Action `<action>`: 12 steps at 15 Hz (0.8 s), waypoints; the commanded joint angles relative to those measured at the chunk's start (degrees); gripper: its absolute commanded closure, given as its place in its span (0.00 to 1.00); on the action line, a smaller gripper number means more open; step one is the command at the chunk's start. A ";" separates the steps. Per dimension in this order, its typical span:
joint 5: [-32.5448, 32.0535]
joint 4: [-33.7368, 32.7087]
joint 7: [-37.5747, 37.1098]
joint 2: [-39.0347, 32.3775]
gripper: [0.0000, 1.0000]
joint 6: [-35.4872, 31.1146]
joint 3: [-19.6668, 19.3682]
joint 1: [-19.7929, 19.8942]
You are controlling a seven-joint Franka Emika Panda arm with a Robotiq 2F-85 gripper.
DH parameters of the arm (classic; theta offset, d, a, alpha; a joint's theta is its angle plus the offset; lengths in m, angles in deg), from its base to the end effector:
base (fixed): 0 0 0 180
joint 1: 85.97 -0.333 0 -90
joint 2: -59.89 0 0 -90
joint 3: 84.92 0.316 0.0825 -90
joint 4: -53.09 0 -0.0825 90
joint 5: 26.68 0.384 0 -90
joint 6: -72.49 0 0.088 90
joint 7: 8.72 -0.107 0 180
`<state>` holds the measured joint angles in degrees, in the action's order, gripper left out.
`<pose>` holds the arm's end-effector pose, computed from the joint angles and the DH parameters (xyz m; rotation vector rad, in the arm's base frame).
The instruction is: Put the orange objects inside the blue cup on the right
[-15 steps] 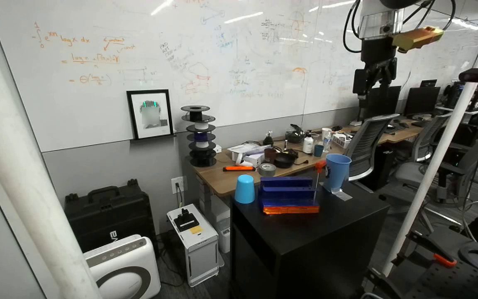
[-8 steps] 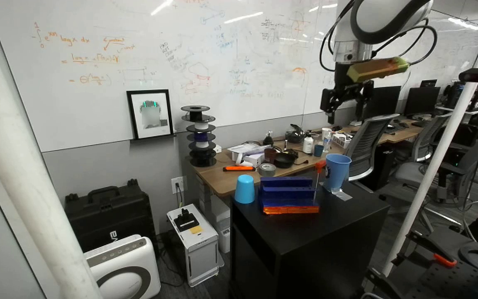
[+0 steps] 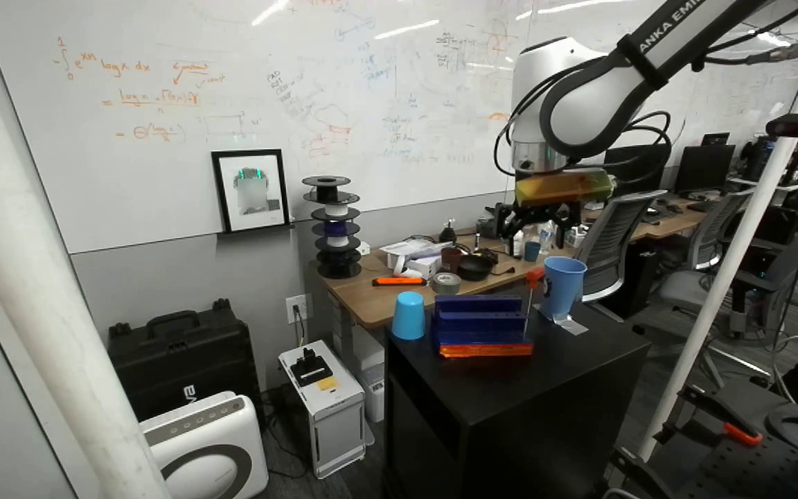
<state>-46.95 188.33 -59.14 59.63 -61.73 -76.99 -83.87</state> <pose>0.4962 0.0453 0.3243 2.8073 -0.7579 0.1436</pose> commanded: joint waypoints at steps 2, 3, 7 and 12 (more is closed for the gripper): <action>-5.86 -0.84 -10.34 -3.66 0.00 -1.78 -2.79 -2.88; -6.33 -0.87 -11.44 -4.31 0.00 -2.05 -3.25 -3.20; -9.41 -0.29 -16.13 -6.74 0.00 -4.40 -4.92 -4.68; -14.55 -0.22 -21.04 -9.06 0.25 -8.24 -7.08 -6.22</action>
<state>-58.49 188.53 -77.10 51.64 -67.63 -82.10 -88.20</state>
